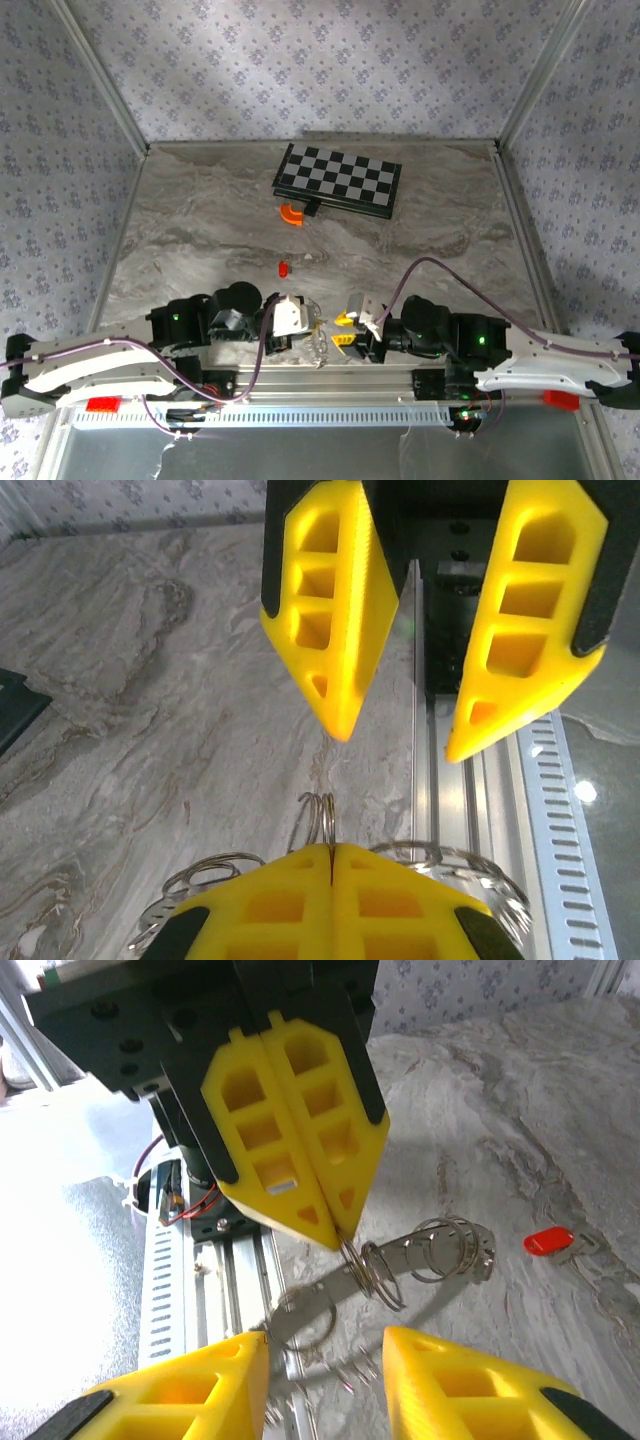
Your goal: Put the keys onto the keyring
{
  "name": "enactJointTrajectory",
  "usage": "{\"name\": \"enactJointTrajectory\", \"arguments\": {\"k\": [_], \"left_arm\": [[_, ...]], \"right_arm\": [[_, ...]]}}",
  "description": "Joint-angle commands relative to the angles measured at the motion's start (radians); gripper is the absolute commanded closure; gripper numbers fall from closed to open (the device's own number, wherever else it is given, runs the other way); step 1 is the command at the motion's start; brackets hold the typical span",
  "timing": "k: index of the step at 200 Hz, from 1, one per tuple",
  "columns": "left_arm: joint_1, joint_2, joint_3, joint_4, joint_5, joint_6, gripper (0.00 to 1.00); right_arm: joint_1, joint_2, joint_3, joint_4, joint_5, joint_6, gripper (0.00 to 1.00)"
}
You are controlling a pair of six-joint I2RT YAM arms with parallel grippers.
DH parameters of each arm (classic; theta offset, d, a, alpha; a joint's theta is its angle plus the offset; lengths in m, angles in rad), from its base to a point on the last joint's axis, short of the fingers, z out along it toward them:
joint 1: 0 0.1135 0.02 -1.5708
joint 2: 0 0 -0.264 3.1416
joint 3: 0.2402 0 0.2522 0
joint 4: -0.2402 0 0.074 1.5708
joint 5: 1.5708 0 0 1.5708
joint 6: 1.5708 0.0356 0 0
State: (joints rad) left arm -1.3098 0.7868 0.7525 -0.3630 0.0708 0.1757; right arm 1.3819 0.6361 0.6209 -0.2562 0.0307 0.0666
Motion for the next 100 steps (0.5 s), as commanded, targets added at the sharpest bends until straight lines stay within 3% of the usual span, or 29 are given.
{"name": "enactJointTrajectory", "arguments": {"k": [1, 100], "left_arm": [[0.000, 0.011, 0.071, -0.066, 0.035, 0.022, 1.00], [-0.002, 0.075, 0.159, -0.192, 0.081, 0.043, 1.00]], "right_arm": [[0.009, -0.001, 0.033, -0.024, 0.008, -0.010, 0.64], [0.002, 0.088, 0.012, 0.107, -0.079, -0.043, 0.69]]}}
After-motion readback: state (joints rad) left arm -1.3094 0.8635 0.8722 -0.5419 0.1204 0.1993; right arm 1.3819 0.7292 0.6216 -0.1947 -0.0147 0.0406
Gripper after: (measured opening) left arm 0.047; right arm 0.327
